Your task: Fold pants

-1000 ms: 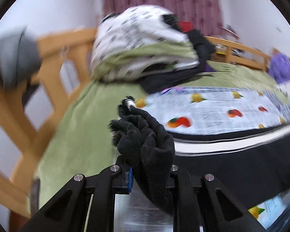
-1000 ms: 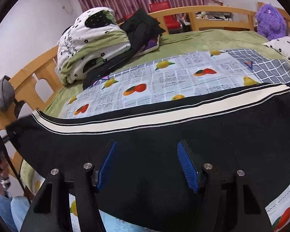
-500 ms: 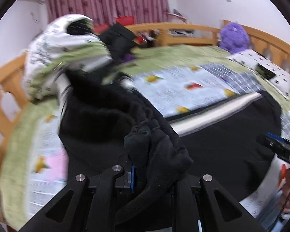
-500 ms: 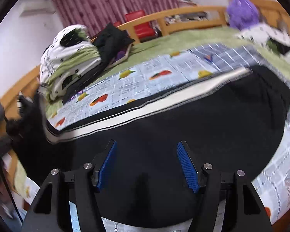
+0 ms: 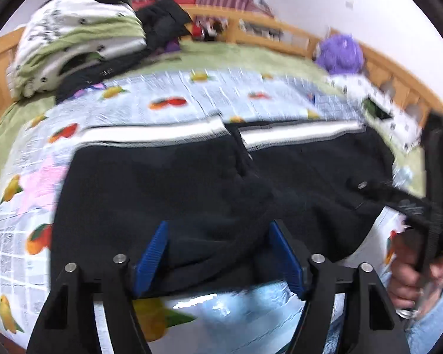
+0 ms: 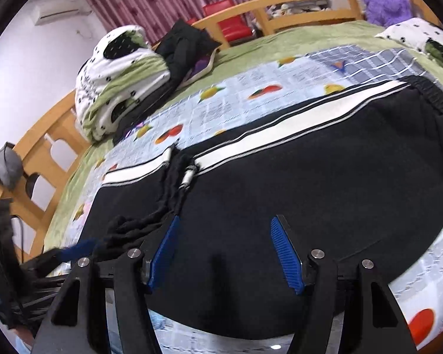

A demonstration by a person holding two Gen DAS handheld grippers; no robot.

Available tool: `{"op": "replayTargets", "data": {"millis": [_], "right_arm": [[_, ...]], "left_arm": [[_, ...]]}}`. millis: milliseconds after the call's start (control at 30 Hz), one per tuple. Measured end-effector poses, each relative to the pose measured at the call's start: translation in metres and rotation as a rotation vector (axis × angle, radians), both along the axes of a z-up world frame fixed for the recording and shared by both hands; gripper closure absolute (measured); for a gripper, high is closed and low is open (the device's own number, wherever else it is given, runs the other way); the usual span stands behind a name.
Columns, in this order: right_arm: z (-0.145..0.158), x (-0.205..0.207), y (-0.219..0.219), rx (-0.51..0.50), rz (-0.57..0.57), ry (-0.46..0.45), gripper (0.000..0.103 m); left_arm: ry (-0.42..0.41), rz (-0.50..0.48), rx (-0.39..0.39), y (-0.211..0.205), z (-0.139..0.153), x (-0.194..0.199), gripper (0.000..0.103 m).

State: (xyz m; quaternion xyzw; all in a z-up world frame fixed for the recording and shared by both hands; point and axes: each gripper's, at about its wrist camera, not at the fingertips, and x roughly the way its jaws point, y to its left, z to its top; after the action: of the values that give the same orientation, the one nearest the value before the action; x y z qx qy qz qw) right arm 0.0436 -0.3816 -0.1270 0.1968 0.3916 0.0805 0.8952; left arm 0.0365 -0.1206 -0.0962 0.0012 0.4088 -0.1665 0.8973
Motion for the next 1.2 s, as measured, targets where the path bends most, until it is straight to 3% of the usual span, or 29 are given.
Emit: {"op": "replayTargets", "data": {"millis": [67,200,300,400,433,467,533,567,600,700,733,767,867,900,1000,1033,1067,1133,1200], "right_arm": [[0.001,0.004,0.013,-0.001,0.033,0.001,0.039],[0.004,0.012,0.045,0.004,0.132,-0.006,0.039],[-0.003,0.016,0.068,-0.009,0.194,0.020,0.044],[-0.018,0.021,0.095,0.005,0.260,0.070,0.052],[-0.022,0.022,0.102,-0.016,0.269,0.085,0.060],[-0.025,0.023,0.109,-0.059,0.265,0.091,0.076],[-0.025,0.017,0.121,-0.174,0.254,0.040,0.083],[-0.020,0.012,0.120,-0.169,0.263,0.013,0.084],[-0.008,0.003,0.109,-0.090,0.274,-0.027,0.085],[0.013,-0.020,0.082,0.048,0.283,-0.092,0.085],[0.010,-0.024,0.082,0.060,0.295,-0.077,0.084],[0.005,-0.024,0.084,0.063,0.307,-0.056,0.081],[-0.042,-0.012,0.108,-0.010,0.322,0.138,0.079],[-0.045,-0.011,0.111,-0.030,0.325,0.146,0.079],[-0.019,-0.017,0.108,-0.034,0.358,0.041,0.065],[-0.010,-0.018,0.104,-0.022,0.342,-0.001,0.050],[-0.001,-0.015,0.101,-0.028,0.315,-0.039,0.042],[0.010,-0.001,0.100,-0.045,0.283,-0.059,0.042],[0.009,0.028,0.106,-0.068,0.266,0.001,0.042]], "left_arm": [[-0.016,0.043,0.002,0.020,0.006,-0.002,0.032],[-0.002,0.140,-0.067,0.074,0.008,-0.001,0.032],[0.020,0.221,-0.053,0.100,0.004,0.012,0.032],[-0.002,0.269,-0.029,0.123,0.001,0.016,0.032],[-0.004,0.283,-0.025,0.130,-0.001,0.016,0.032],[0.003,0.301,-0.027,0.136,-0.004,0.018,0.032],[0.030,0.318,-0.050,0.147,-0.008,0.019,0.032],[0.042,0.324,-0.069,0.152,-0.009,0.019,0.032],[0.046,0.328,-0.082,0.156,-0.008,0.019,0.032],[0.039,0.327,-0.103,0.164,-0.007,0.015,0.032],[0.044,0.326,-0.104,0.167,-0.009,0.014,0.032],[0.054,0.325,-0.106,0.168,-0.011,0.014,0.032],[0.091,0.324,-0.110,0.171,-0.018,0.017,0.032],[0.099,0.326,-0.107,0.172,-0.019,0.018,0.032],[0.094,0.329,-0.116,0.176,-0.018,0.018,0.032],[0.095,0.330,-0.121,0.176,-0.019,0.019,0.032],[0.098,0.331,-0.125,0.177,-0.019,0.020,0.032],[0.104,0.333,-0.129,0.177,-0.022,0.023,0.032],[0.113,0.334,-0.124,0.175,-0.025,0.027,0.032]]}}
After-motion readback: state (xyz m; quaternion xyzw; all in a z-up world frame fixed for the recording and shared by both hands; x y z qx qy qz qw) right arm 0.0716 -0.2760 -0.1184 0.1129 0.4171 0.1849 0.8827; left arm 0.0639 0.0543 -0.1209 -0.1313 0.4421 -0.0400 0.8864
